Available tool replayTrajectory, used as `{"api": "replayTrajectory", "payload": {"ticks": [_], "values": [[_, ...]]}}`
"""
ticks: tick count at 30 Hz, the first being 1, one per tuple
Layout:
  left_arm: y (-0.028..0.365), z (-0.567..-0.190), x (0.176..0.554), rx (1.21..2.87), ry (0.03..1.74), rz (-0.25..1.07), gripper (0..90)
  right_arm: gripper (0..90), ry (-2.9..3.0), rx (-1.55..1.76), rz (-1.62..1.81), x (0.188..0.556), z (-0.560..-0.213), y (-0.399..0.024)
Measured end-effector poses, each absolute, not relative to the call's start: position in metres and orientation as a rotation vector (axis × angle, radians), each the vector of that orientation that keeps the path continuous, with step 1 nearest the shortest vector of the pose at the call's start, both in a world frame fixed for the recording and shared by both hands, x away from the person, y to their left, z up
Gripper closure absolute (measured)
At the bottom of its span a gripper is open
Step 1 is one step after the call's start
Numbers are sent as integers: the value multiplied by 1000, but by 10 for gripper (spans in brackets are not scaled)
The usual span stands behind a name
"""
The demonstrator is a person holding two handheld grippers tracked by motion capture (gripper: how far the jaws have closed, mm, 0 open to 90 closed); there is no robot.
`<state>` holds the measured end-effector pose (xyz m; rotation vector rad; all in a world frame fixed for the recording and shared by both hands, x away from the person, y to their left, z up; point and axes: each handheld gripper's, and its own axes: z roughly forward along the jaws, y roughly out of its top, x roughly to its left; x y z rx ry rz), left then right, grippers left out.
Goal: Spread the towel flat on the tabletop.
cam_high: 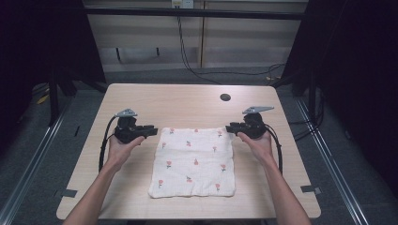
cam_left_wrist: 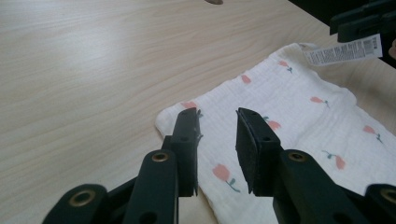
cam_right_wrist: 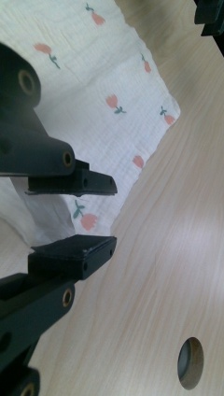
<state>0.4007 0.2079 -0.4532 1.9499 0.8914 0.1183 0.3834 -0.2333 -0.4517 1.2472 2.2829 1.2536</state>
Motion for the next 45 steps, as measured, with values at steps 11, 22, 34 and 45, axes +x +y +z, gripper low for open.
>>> {"api": "replayTrajectory", "payload": {"ticks": [11, 22, 34, 45], "values": [[202, -453, 380, 2008, 826, 113, 706, 601, 2290, 1176, 1272, 344, -424, -242], [203, -462, 346, 2094, 760, 65, 698, 579, 2390, 1139, 1263, 299, -447, -231], [191, -488, 324, 2212, 707, 34, 634, 553, 2534, 1126, 1065, 282, -488, -218], [185, -496, 317, 2266, 675, 64, 666, 732, 2516, 1077, 974, 282, -496, -211]]}}
